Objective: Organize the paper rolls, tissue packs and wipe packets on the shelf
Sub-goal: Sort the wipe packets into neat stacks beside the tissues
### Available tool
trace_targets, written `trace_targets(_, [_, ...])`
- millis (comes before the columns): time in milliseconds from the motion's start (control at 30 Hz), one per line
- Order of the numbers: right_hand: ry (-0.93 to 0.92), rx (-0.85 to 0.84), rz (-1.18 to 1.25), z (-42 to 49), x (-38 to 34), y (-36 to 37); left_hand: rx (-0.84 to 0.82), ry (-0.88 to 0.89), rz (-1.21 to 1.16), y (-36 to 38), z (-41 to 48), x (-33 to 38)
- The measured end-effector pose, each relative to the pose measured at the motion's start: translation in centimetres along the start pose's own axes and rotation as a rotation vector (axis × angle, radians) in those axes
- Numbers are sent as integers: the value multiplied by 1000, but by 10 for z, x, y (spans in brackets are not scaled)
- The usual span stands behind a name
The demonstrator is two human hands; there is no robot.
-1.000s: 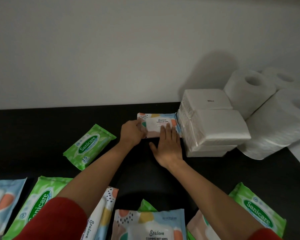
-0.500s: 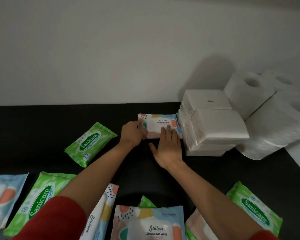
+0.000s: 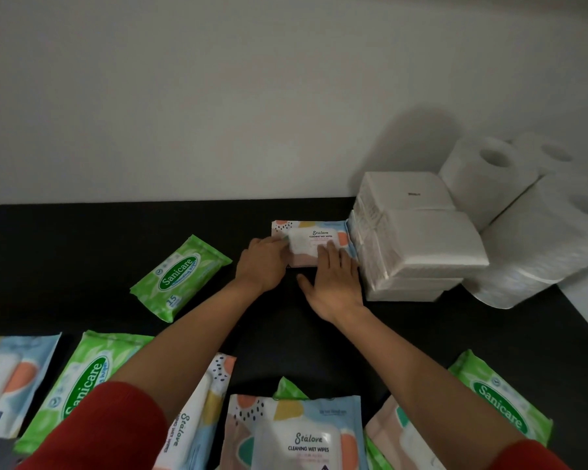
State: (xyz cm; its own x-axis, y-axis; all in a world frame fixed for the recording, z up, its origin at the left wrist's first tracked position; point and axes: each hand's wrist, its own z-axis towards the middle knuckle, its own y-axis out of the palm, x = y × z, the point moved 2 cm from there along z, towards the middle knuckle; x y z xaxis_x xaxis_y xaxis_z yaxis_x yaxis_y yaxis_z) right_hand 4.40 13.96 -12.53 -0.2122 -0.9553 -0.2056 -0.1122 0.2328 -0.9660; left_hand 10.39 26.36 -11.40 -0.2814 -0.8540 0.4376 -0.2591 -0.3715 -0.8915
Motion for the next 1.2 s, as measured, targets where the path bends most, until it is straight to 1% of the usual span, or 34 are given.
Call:
trace_targets(100, [3, 22, 124, -7, -3, -6, 76, -18, -96, -6, -11, 0])
trace_targets(233, [-9, 73, 255, -22, -10, -16, 73, -28, -112, -14, -35, -2])
trace_targets(267, [-17, 50, 280, -26, -11, -19, 65, -23, -126, -16, -42, -3])
trace_targets(400, [-67, -140, 439, -51, -10, -27, 45, 26, -197, -19, -77, -2])
trace_targets(500, [-111, -252, 484, -71, -7, -34, 6, 54, -243, -19, -104, 2])
trace_targets(667, [-94, -520, 366, -97, 2, -37, -150, 100, -243, -10, -140, 8])
trace_targets(767, [-112, -605, 311, -112, 4, -35, -219, 93, -284, -7, -158, 9])
trace_targets(833, [-126, -664, 256, -120, 4, -33, -278, 115, -240, -5, -167, 7])
trace_targets(933, [-151, -723, 159, -130, 3, -31, -372, 159, -161, -3, -179, 1])
trace_targets(1033, [-160, -763, 92, -138, 1, -28, -452, 161, -103, -2, -186, -3])
trace_targets(1100, [-165, -767, 80, -142, 0, -26, -472, 160, -99, -1, -187, -4])
trace_targets(1200, [-186, -775, 107, -144, -1, -27, -461, 160, -100, -3, -186, -4])
